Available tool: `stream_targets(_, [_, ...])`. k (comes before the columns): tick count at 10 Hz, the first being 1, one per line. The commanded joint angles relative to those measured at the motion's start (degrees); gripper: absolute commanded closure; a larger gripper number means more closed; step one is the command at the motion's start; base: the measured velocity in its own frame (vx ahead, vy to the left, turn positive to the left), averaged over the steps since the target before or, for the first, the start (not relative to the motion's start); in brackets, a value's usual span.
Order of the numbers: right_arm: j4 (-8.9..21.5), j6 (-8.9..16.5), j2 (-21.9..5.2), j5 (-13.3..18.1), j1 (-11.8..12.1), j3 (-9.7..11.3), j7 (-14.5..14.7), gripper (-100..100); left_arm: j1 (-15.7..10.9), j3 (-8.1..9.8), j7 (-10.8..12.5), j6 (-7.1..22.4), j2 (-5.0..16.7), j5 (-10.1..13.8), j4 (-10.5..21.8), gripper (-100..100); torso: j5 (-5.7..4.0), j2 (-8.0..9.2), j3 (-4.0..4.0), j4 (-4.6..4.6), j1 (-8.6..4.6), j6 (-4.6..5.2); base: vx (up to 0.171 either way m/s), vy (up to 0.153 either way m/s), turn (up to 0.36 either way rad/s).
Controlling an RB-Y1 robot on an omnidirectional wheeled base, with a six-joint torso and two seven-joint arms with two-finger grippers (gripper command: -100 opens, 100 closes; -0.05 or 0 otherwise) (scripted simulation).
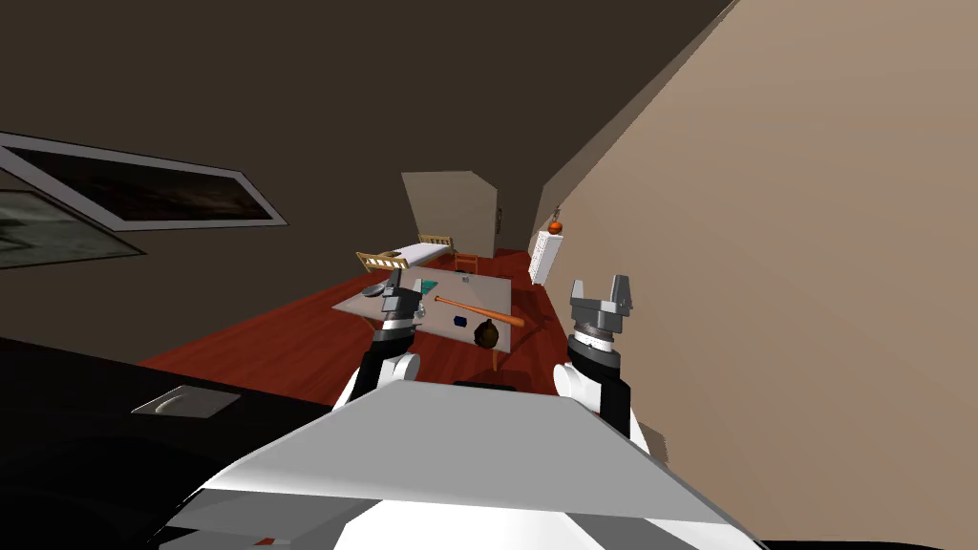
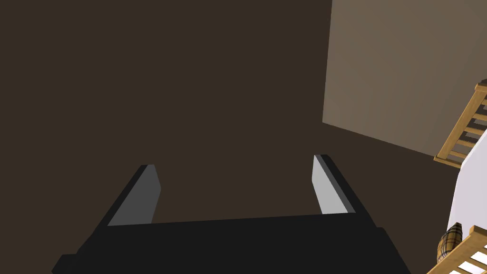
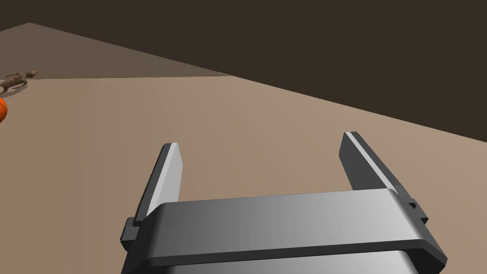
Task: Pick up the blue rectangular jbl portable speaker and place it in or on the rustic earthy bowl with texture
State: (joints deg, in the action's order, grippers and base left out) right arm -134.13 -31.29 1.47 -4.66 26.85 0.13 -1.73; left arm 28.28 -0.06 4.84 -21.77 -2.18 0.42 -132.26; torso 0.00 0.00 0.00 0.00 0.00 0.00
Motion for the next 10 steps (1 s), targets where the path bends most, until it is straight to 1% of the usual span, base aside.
stream_targets(1, [0.00, 0.00, 0.00, 0.00, 0.00, 0.00, 0.00, 0, -0.10, 0.09, -0.15, 0.80, 2.23, 0.14, 0.66, -100, 0.00, 0.00, 0.00, 0.00, 0.00, 0.00, -0.005, 0.010, -0.079])
stream_targets(4, [0.00, 0.00, 0.00, 0.00, -0.01, 0.00, 0.00, 0, -0.56, 0.52, -0.70, 3.97, 7.23, 0.73, 3.33, -100, 0.04, 0.06, 0.04, 0.01, 0.16, 0.01, -0.020, 0.036, -0.134])
stream_targets(7, [0.00, 0.00, -0.01, 0.00, -0.01, 0.00, 0.00, 0, -1.42, 1.36, -1.48, 9.00, 11.59, 1.72, 7.73, -100, 0.06, 0.12, 0.07, 0.02, 0.26, 0.01, -0.032, 0.059, -0.195])
stream_targets(8, [0.00, 0.00, -0.01, 0.00, -0.01, 0.00, 0.00, 0, -1.42, 1.36, -1.48, 9.14, 11.59, 1.72, 7.73, -100, 0.07, 0.10, 0.06, 0.02, 0.28, 0.01, -0.026, 0.037, -0.126])
stream_targets(9, [0.00, 0.00, -0.01, 0.00, 0.00, 0.00, 0.00, 0, -1.81, 1.74, -1.76, 11.11, 12.83, 2.13, 9.52, -100, 0.05, 0.09, 0.05, 0.02, 0.19, 0.00, -0.033, 0.039, -0.280])
stream_targets(10, [0.00, 0.00, 0.00, 0.00, 0.00, -0.01, 0.00, 0, -1.81, 1.74, -1.76, 11.23, 12.83, 2.13, 9.52, -100, 0.04, 0.10, 0.06, 0.02, 0.19, -0.02, -0.024, 0.029, 0.023])
